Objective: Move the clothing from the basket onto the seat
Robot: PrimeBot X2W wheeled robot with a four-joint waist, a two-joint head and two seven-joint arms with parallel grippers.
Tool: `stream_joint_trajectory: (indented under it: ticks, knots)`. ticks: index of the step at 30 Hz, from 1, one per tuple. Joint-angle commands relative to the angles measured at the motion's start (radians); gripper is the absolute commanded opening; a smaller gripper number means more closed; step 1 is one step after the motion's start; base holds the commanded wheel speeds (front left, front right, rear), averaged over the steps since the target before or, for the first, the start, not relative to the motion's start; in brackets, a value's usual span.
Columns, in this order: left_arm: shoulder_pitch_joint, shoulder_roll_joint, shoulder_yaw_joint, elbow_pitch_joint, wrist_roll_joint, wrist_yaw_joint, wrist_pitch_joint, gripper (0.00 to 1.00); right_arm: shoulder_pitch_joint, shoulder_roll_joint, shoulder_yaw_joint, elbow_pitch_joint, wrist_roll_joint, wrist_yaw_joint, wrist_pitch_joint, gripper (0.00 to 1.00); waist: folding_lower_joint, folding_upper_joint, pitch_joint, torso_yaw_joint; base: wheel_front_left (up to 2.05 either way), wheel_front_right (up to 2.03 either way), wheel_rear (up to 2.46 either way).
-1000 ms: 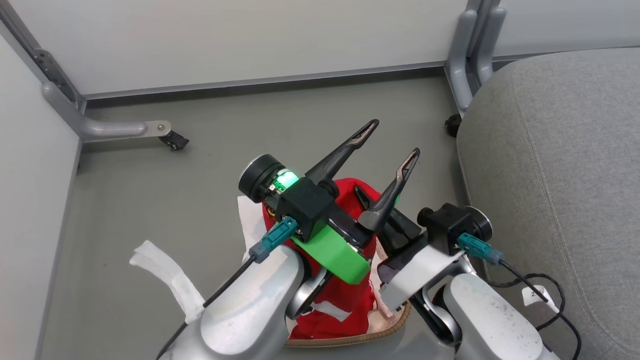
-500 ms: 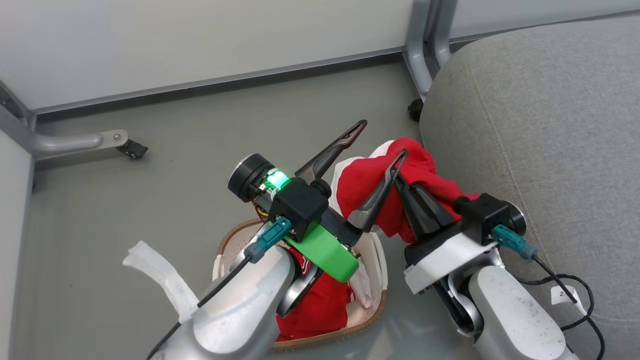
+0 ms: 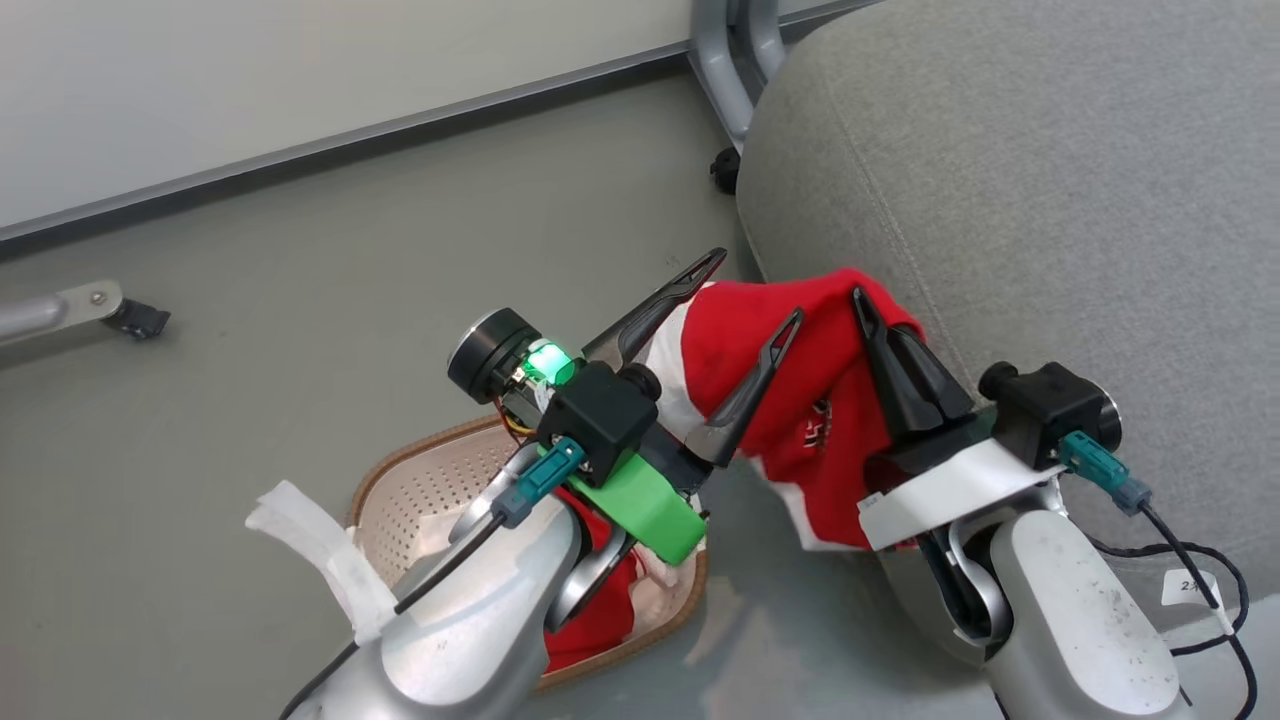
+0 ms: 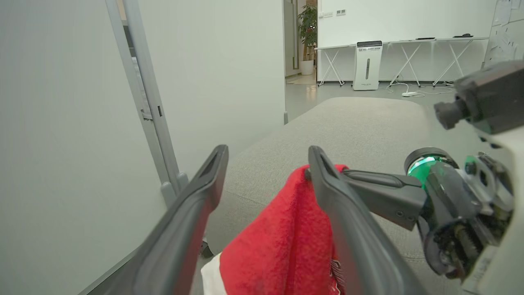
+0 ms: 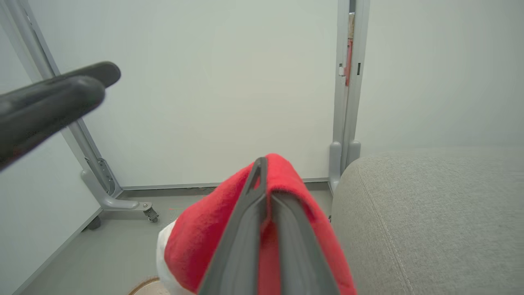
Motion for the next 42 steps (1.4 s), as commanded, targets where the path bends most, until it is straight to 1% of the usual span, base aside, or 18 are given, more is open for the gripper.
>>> stream_joint_trajectory:
  ticks: [1,10,18,24,30,35,39,42]
  knots:
    - [-0.02,0.009,0.001,0.002,0.006,-0.003,-0.001,1.0,0.009,-0.003,-0.009,-0.01,-0.004,0.0,-0.002,0.0,0.0,0.0,0.027,-0.055,0.0,0.0,0.0]
    - [-0.037,0.018,-0.01,0.009,0.019,-0.009,-0.001,1.0,0.024,-0.002,-0.078,-0.047,-0.005,0.0,-0.002,0.0,0.0,0.0,0.06,-0.16,0.0,0.0,0.0]
    - [-0.04,0.018,-0.016,0.017,0.023,-0.01,-0.001,1.0,0.047,-0.002,-0.154,-0.066,-0.009,0.0,-0.002,0.0,0.0,0.0,0.071,-0.196,0.0,0.0,0.0]
    - [-0.034,0.021,-0.017,0.017,0.022,-0.011,-0.001,1.0,0.051,-0.003,-0.197,-0.078,-0.019,0.0,-0.002,0.0,0.0,0.0,0.068,-0.198,0.0,0.0,0.0]
    - [-0.039,0.028,-0.009,0.014,0.025,-0.005,-0.001,1.0,-0.01,-0.003,-0.235,-0.092,-0.031,0.0,-0.002,0.0,0.0,0.0,0.08,-0.19,0.0,0.0,0.0]
    - [-0.056,0.031,-0.008,0.01,0.03,-0.004,-0.001,1.0,-0.114,-0.016,-0.29,-0.09,-0.047,0.0,-0.002,0.0,0.0,0.0,0.115,-0.172,0.0,0.0,0.0]
    - [-0.073,0.035,-0.013,0.01,0.036,-0.005,0.0,1.0,-0.219,-0.047,-0.332,-0.082,-0.056,0.0,-0.002,0.0,0.0,0.0,0.165,-0.15,0.0,0.0,0.0]
    - [-0.092,0.038,-0.017,0.01,0.038,-0.007,0.002,1.0,-0.304,-0.083,-0.368,-0.069,-0.059,0.0,-0.002,0.0,0.0,0.0,0.21,-0.132,0.0,0.0,0.0]
